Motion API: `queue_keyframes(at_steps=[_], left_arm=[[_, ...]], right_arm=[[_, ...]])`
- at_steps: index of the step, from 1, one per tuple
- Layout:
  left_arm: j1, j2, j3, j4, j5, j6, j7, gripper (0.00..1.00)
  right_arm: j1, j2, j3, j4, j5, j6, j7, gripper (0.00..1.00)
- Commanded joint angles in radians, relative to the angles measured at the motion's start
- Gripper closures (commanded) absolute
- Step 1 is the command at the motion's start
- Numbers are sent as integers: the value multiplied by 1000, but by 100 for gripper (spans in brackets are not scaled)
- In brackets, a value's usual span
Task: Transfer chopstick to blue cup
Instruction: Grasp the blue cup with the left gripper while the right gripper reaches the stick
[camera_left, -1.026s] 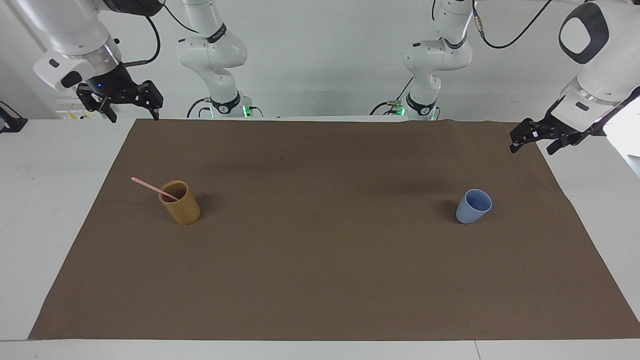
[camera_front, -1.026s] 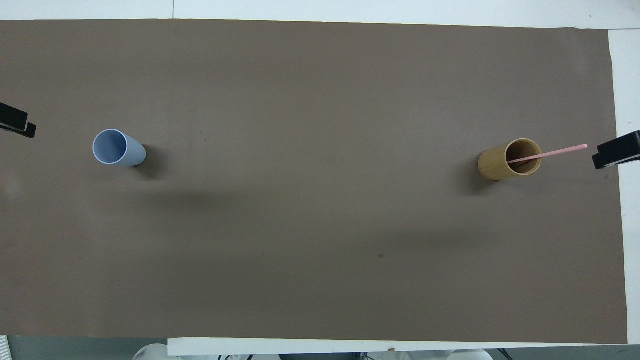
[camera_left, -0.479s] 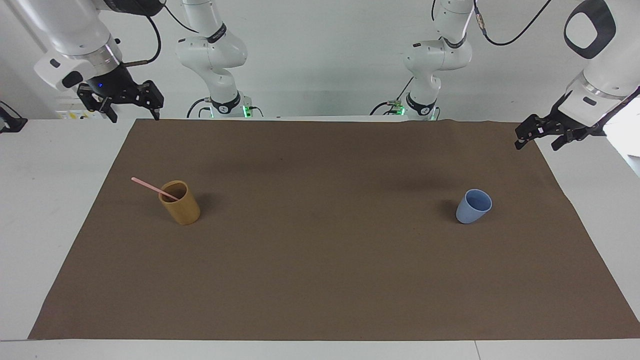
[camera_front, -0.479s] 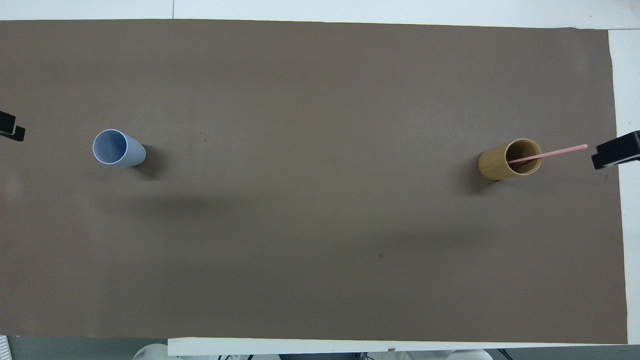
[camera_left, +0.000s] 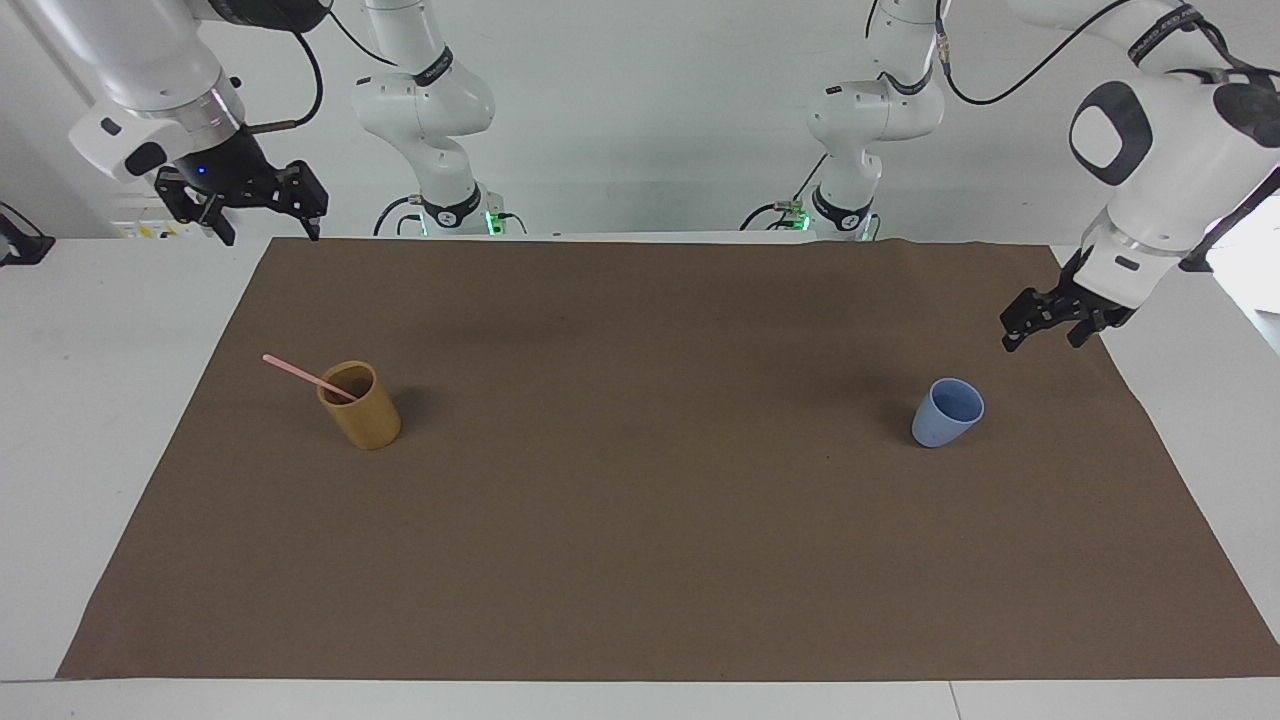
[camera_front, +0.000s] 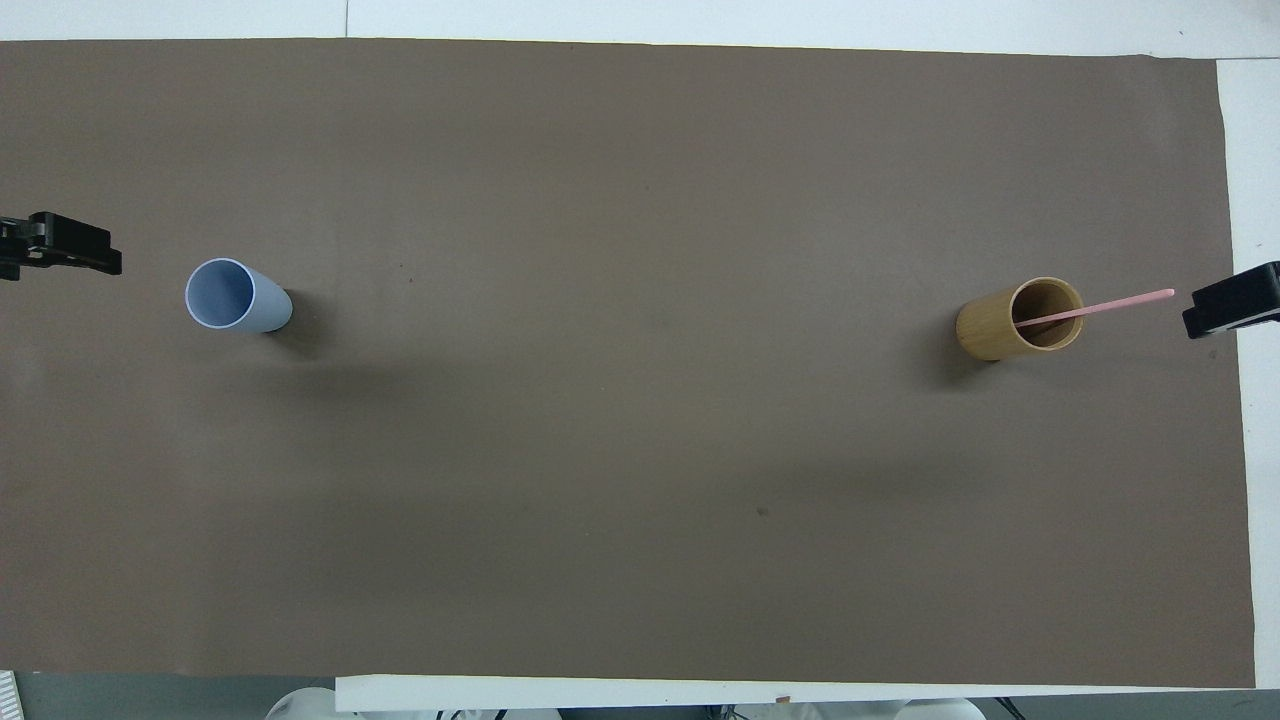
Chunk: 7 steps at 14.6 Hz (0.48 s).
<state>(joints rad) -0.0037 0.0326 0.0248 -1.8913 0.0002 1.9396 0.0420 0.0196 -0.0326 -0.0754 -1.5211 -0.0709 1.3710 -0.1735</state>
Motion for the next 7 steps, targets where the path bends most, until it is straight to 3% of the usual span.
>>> queue_keyframes(at_steps=[1, 4, 6, 7], left_arm=[[8, -11, -5, -162, 15, 160, -24, 2], [1, 1, -5, -232, 15, 268, -65, 2], [-4, 20, -5, -230, 15, 282, -95, 2], [-10, 29, -5, -230, 15, 295, -117, 10]], right_arm=[[-1, -27, 6, -37, -3, 2, 9, 0], [8, -49, 8, -85, -3, 45, 9, 0], [6, -52, 8, -138, 0, 136, -18, 0], [13, -52, 8, -177, 14, 195, -44, 0]])
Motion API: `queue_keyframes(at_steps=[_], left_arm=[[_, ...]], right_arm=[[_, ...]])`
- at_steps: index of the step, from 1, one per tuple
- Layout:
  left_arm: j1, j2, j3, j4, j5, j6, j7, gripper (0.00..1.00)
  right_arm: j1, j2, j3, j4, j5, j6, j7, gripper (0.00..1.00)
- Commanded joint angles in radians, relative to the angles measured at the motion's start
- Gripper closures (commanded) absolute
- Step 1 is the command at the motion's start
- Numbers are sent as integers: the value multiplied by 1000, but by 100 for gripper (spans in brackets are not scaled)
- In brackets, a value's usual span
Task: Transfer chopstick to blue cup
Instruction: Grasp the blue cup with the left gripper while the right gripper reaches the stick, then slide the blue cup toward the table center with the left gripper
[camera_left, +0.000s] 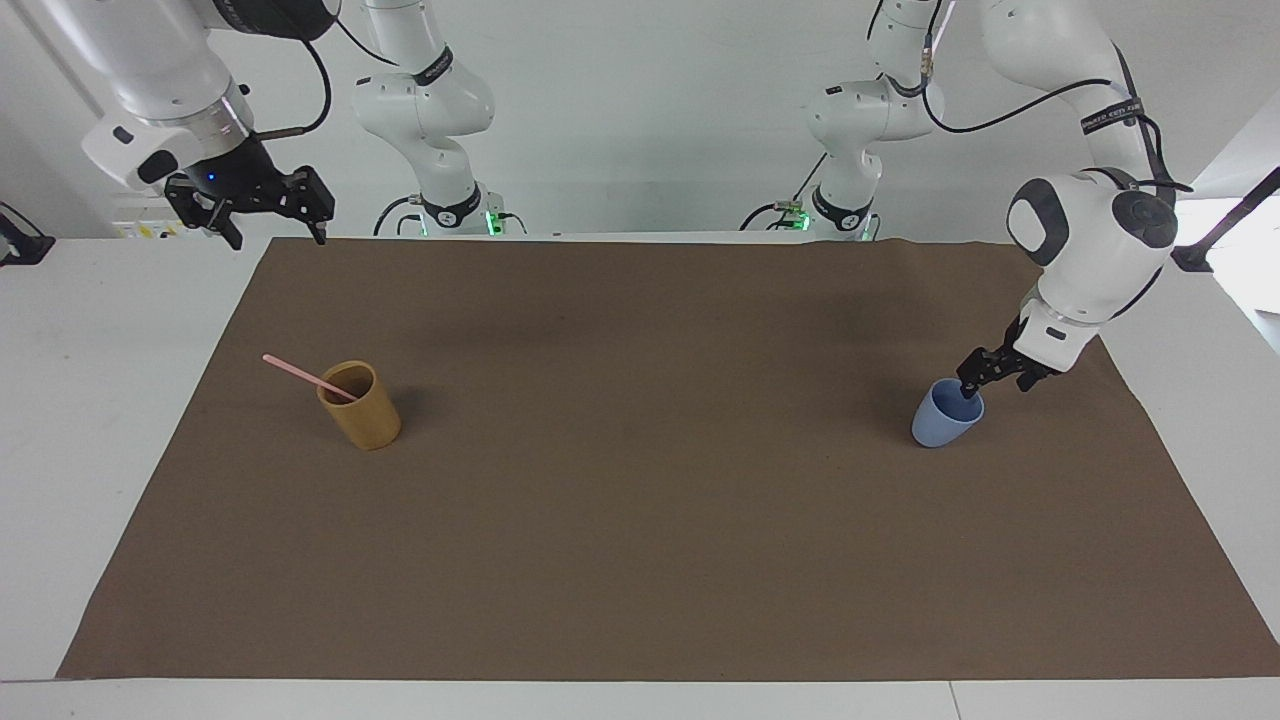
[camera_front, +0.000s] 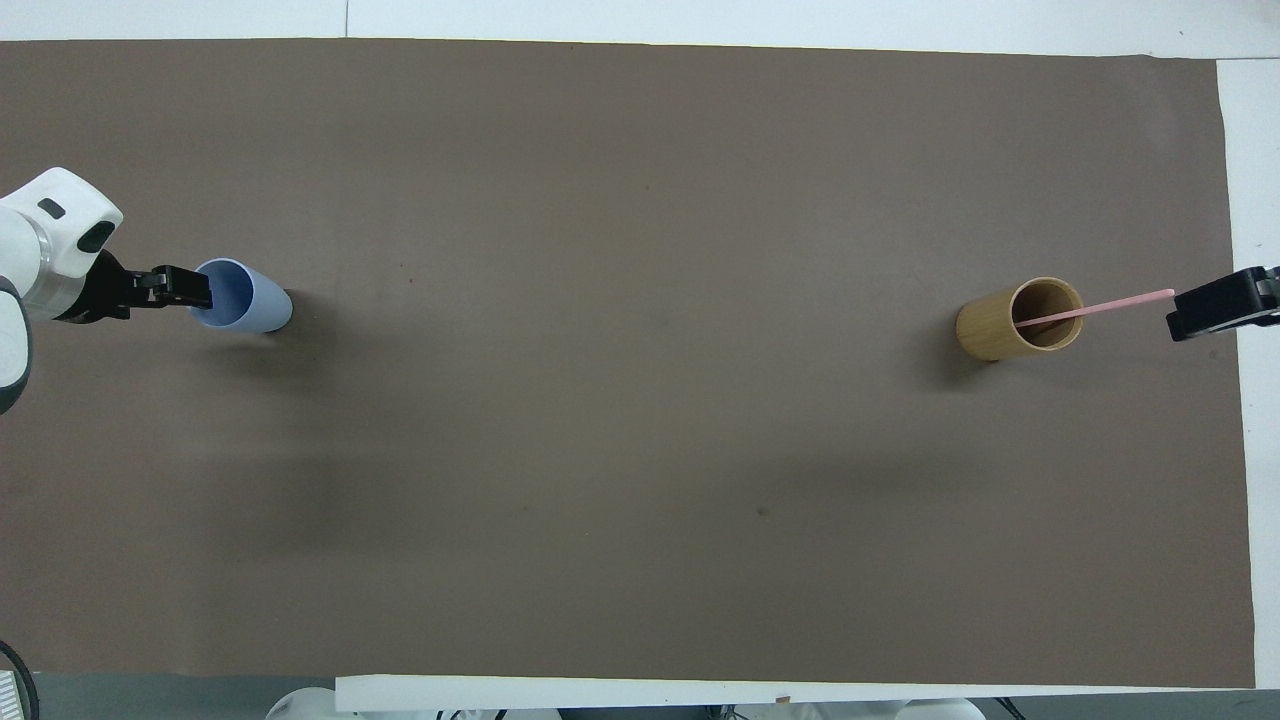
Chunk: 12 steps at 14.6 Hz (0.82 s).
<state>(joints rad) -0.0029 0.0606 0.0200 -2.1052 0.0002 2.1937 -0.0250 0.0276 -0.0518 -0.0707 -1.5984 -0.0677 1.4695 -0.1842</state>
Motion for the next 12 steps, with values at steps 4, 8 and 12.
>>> queue_keyframes(at_steps=[4, 8, 12], left_arm=[[-48, 7, 1, -18, 15, 31, -50, 95], [-75, 13, -9, 5, 3, 9, -47, 100], [-309, 62, -6, 152, -108, -86, -221, 100]], right_arm=[[6, 56, 2, -170, 14, 230, -339, 0], [-46, 130, 0, -176, 5, 294, -735, 0], [-81, 113, 0, -277, 6, 341, -943, 0]])
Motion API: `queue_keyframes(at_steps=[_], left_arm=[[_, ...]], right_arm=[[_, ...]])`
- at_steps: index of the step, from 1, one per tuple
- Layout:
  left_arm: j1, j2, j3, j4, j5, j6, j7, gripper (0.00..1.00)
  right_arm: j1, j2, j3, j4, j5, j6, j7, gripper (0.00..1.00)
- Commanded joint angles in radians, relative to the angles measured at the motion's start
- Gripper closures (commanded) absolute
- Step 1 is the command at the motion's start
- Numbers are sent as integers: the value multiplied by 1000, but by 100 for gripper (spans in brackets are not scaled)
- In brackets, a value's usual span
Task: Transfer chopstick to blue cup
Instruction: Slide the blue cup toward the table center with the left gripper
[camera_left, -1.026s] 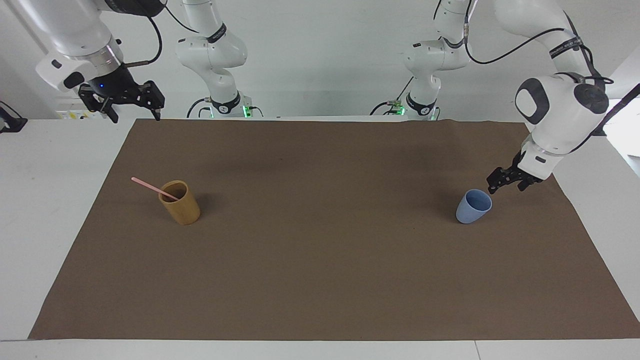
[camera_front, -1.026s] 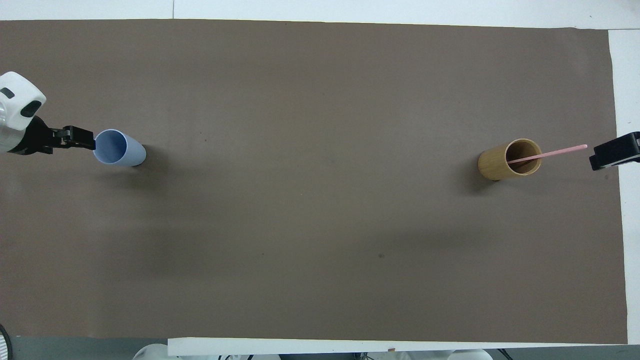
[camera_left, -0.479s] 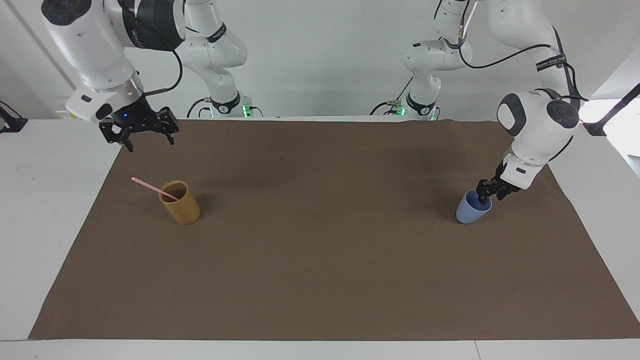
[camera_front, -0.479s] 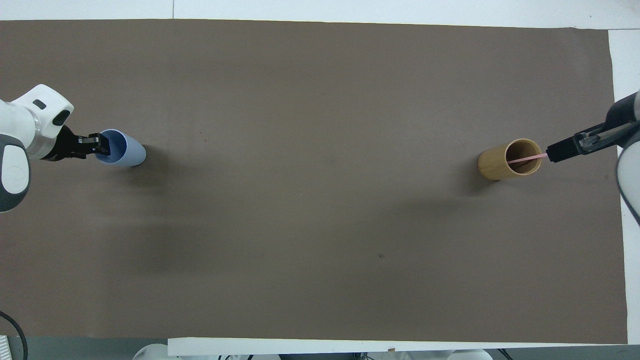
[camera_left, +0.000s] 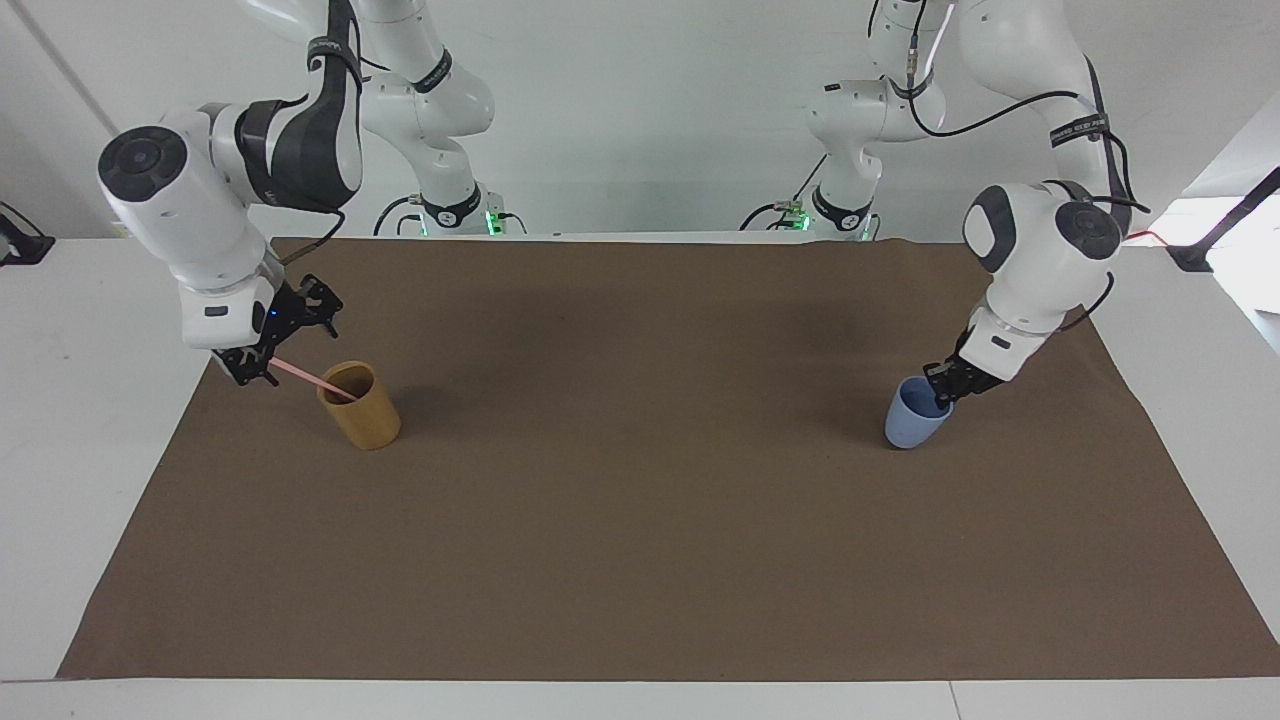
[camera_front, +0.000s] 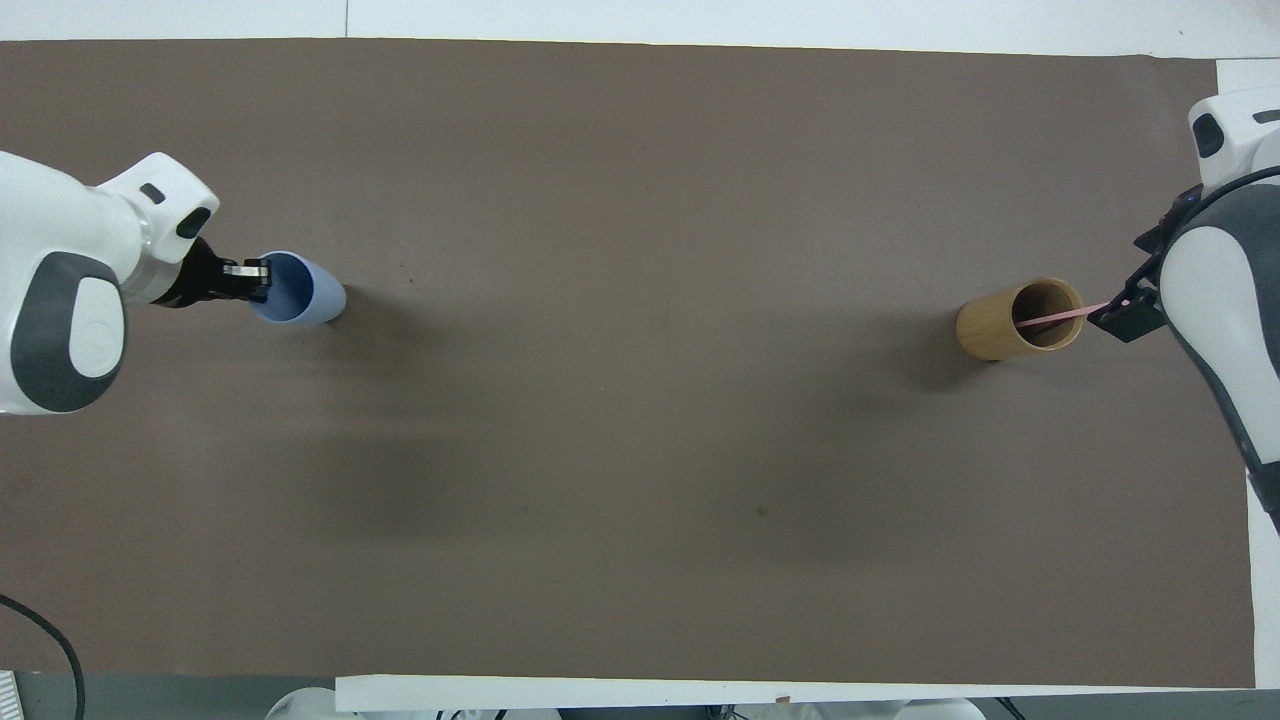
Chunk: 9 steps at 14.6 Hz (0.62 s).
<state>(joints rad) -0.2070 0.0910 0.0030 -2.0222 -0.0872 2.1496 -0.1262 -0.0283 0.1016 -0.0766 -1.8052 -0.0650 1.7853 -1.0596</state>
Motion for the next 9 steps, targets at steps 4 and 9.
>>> queue_keyframes(at_steps=[4, 9], left_arm=[[-284, 26, 14, 63, -20, -30, -275, 100], [-371, 50, 12, 63, -20, 1, -395, 96]], right_arm=[[-105, -37, 8, -111, 16, 85, -141, 8], [-101, -36, 8, -109, 19, 83, -134, 34]])
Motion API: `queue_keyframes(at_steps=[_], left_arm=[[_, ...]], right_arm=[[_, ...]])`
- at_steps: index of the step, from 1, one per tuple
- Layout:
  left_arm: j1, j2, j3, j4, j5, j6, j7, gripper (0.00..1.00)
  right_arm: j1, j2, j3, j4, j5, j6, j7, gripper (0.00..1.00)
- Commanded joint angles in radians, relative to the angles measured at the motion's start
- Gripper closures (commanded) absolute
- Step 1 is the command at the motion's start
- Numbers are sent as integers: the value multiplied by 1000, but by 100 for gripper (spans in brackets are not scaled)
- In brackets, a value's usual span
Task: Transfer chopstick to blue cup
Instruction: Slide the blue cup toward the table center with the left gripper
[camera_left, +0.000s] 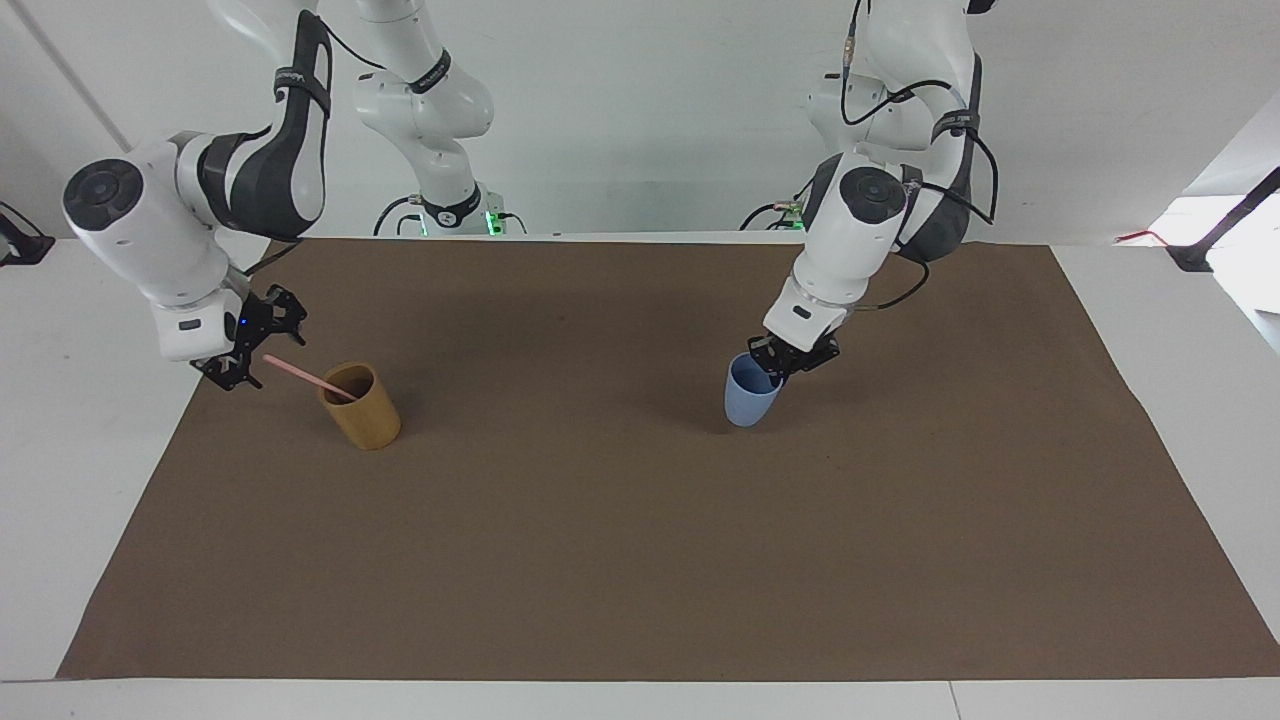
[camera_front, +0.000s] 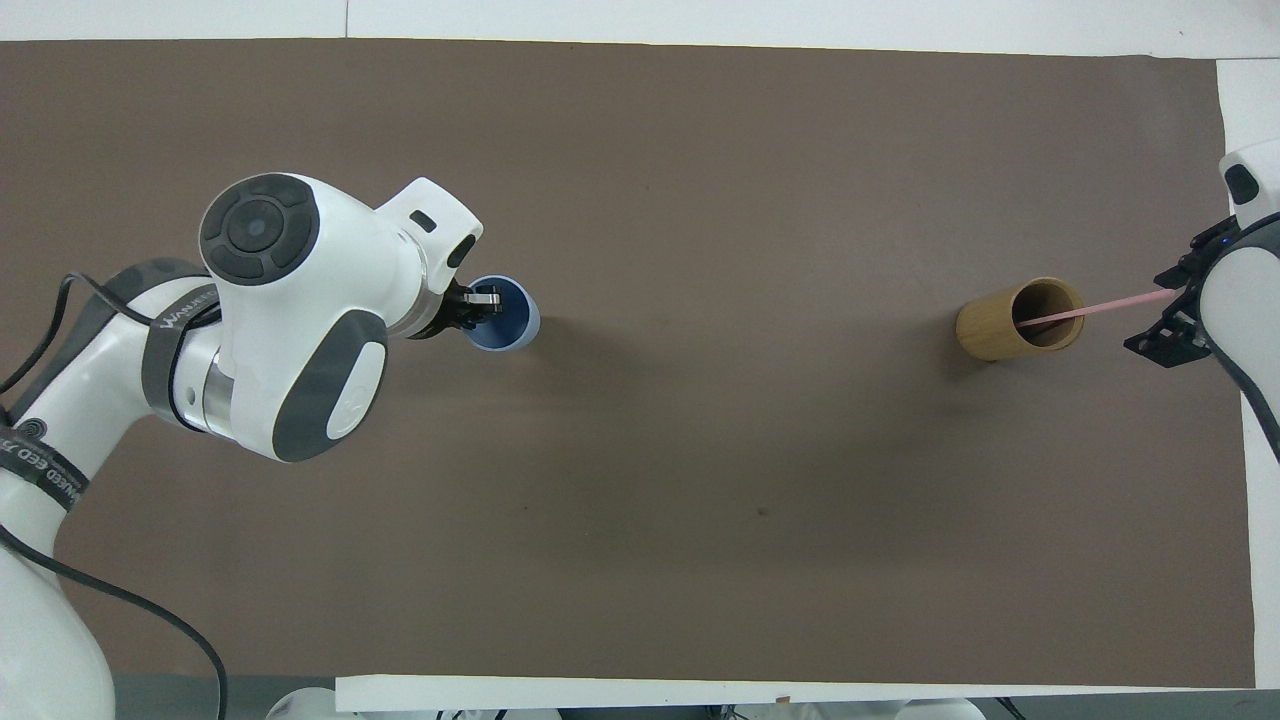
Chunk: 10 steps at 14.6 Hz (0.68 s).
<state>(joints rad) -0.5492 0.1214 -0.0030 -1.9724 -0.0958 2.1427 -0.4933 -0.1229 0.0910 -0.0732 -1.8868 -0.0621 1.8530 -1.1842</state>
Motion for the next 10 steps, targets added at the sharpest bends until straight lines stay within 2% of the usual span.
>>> queue_keyframes(at_steps=[1, 3, 6, 7, 8, 9, 10], left_arm=[[-29, 20, 17, 10, -12, 12, -36, 83], [-32, 18, 14, 1, -16, 25, -102, 66], [-34, 17, 14, -3, -18, 36, -117, 65], [-34, 17, 15, 0, -18, 32, -117, 60], [-32, 18, 15, 15, -18, 14, -117, 49], [-29, 20, 17, 50, -18, -27, -119, 28], [-21, 18, 21, 107, -18, -108, -120, 2]], right_arm=[[-1, -22, 4, -20, 18, 8, -3, 35], [3, -19, 4, -17, 18, 6, 9, 35], [5, -19, 4, -12, 18, 3, 11, 44], [6, -17, 4, -6, 18, 0, 11, 46], [8, -16, 6, -3, 18, -3, 11, 47], [18, -13, 6, 5, 18, -6, 12, 47], [26, -10, 6, 15, 16, -11, 15, 49]])
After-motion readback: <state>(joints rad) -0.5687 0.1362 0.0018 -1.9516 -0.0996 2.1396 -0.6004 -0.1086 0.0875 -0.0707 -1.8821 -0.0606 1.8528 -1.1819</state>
